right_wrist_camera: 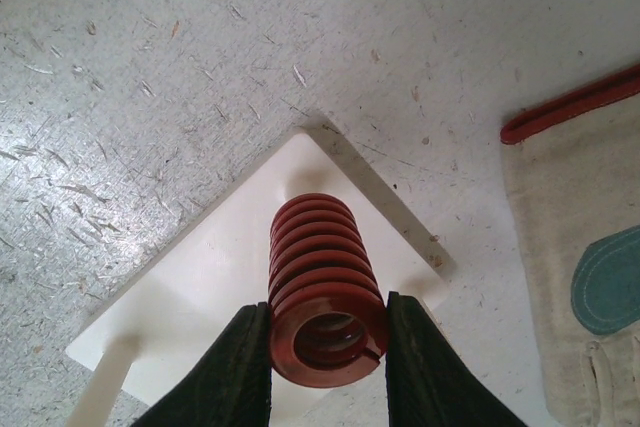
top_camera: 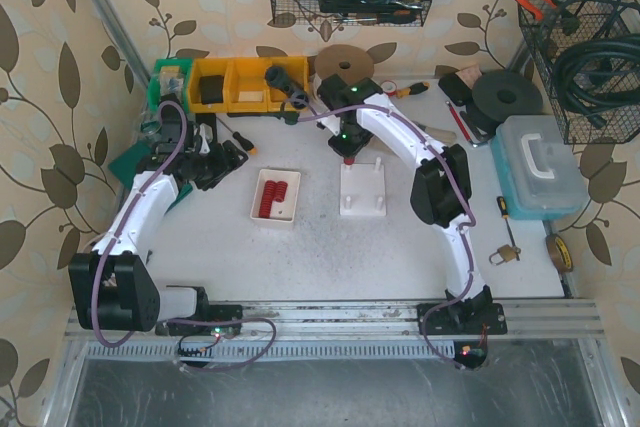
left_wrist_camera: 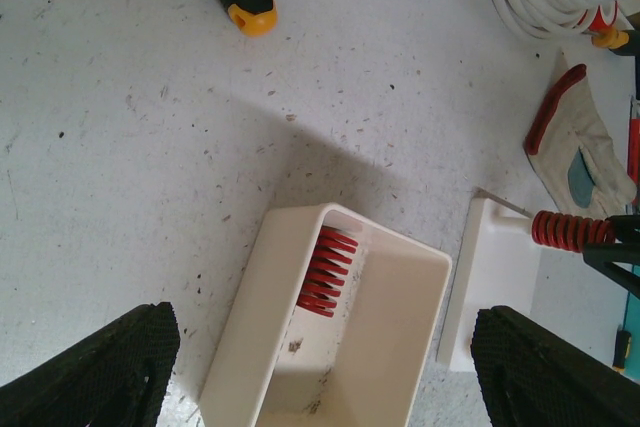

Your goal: Install the large spring

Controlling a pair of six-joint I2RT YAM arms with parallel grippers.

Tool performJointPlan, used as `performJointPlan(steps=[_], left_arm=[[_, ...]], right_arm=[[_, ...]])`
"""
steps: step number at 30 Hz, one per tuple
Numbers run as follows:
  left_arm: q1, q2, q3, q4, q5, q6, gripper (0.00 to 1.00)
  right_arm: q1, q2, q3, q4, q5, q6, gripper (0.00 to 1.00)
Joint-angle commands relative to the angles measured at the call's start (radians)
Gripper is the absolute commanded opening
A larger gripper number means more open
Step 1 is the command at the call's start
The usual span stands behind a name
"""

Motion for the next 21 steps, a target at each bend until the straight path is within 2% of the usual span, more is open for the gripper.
performJointPlan(steps=[1, 21], left_arm=[[-0.011, -0.006, 0.002, 0.014, -0.015, 0.013, 0.84], [-0.011, -0.003, -0.007, 0.017, -0.027, 0.020, 0.84]], right_arm=[[0.001, -0.040, -0.007, 0.001, -0.006, -0.004, 0.00], [0.029, 0.028, -0.058, 0.108, -0.036, -0.018, 0.00]])
